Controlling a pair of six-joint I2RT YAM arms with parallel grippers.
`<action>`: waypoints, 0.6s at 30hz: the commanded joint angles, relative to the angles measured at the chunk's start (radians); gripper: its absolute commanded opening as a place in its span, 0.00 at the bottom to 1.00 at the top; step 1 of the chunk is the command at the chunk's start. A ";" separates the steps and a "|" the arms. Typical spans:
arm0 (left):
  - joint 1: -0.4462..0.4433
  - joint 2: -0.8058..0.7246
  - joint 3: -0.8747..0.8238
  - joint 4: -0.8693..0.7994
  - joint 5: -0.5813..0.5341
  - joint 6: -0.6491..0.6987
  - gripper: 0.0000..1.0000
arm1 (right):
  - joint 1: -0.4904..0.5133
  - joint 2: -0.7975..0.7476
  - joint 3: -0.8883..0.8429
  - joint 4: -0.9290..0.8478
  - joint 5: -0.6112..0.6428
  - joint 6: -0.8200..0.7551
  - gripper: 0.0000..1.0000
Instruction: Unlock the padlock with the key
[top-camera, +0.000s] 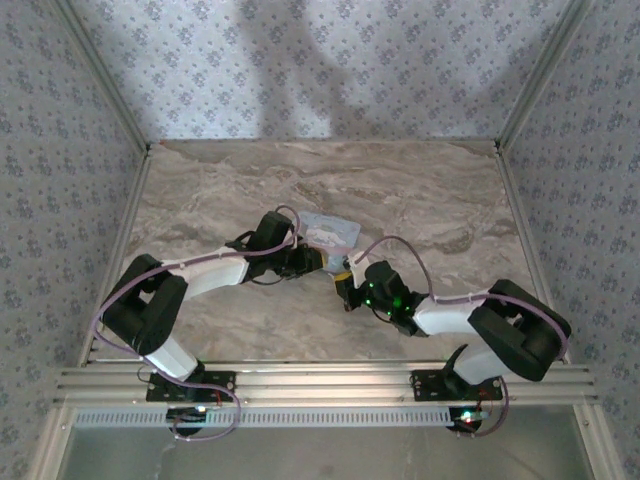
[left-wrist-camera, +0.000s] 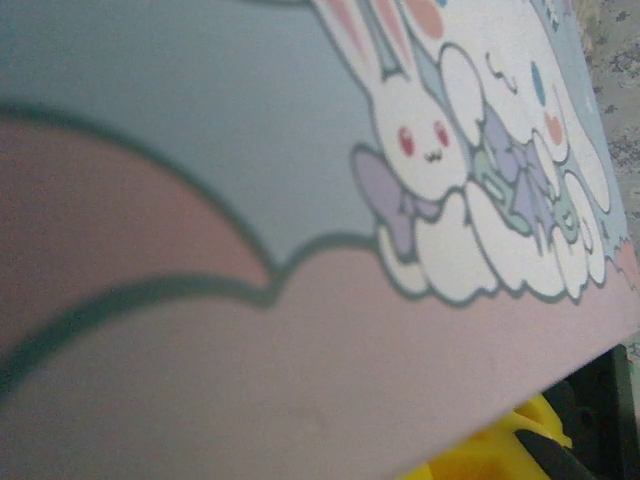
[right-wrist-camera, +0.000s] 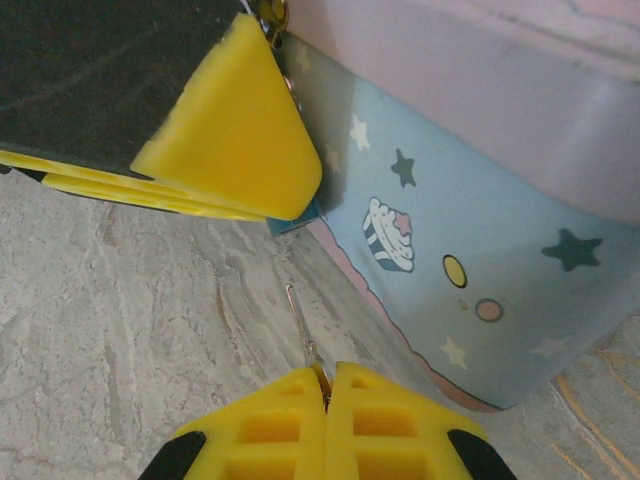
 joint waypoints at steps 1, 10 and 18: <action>0.003 -0.035 0.034 0.009 0.033 -0.009 0.16 | -0.006 0.026 0.031 0.033 -0.021 0.011 0.00; 0.002 -0.033 0.034 0.007 0.036 -0.007 0.16 | -0.016 0.053 0.046 0.051 -0.029 0.016 0.00; 0.002 -0.028 0.033 0.012 0.036 -0.005 0.15 | -0.024 0.071 0.052 0.067 -0.045 0.018 0.00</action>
